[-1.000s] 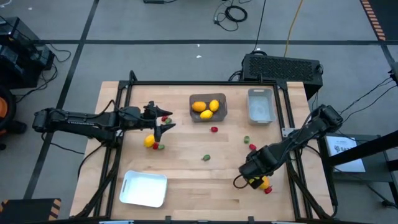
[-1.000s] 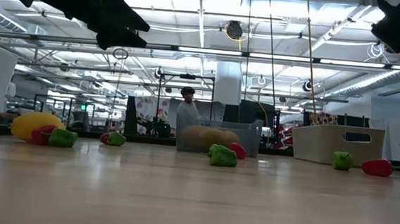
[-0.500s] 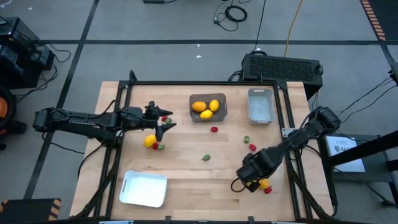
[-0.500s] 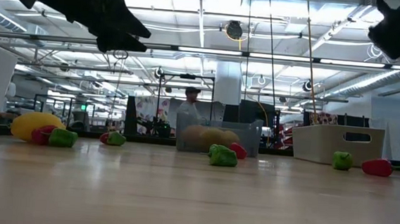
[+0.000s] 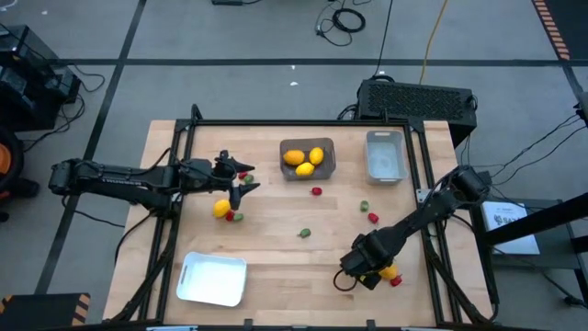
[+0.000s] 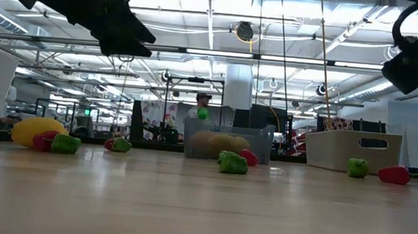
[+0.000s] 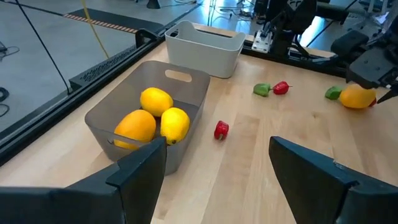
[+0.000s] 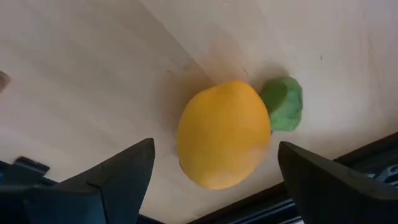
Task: Sort produce into baskets
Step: Put the lemon into the black bin
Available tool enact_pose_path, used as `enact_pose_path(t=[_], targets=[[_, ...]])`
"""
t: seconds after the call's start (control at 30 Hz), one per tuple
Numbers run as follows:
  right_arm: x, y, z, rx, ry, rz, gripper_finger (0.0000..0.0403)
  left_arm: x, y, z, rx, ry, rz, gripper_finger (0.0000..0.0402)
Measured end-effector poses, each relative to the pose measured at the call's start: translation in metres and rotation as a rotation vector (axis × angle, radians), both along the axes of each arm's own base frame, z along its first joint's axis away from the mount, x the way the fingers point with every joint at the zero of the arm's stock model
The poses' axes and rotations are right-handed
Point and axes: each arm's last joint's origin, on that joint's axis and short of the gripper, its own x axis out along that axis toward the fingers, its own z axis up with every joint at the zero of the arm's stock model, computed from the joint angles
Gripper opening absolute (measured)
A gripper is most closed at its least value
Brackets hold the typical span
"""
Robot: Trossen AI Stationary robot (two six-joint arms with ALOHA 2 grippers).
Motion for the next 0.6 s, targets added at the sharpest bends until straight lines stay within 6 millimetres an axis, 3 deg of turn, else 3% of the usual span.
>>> enact_pose_path(t=[0.33,0.6], targets=[[-0.013,-0.003,-0.032,0.028,0.016,-0.062,0.0332,0.000,0.000,0.000,-0.002,-0.002,0.001,0.0290],[-0.013,-0.002,-0.033,0.028,0.016,-0.072,0.0304,0.000,0.000,0.000,-0.002,-0.002,0.001,0.0290]])
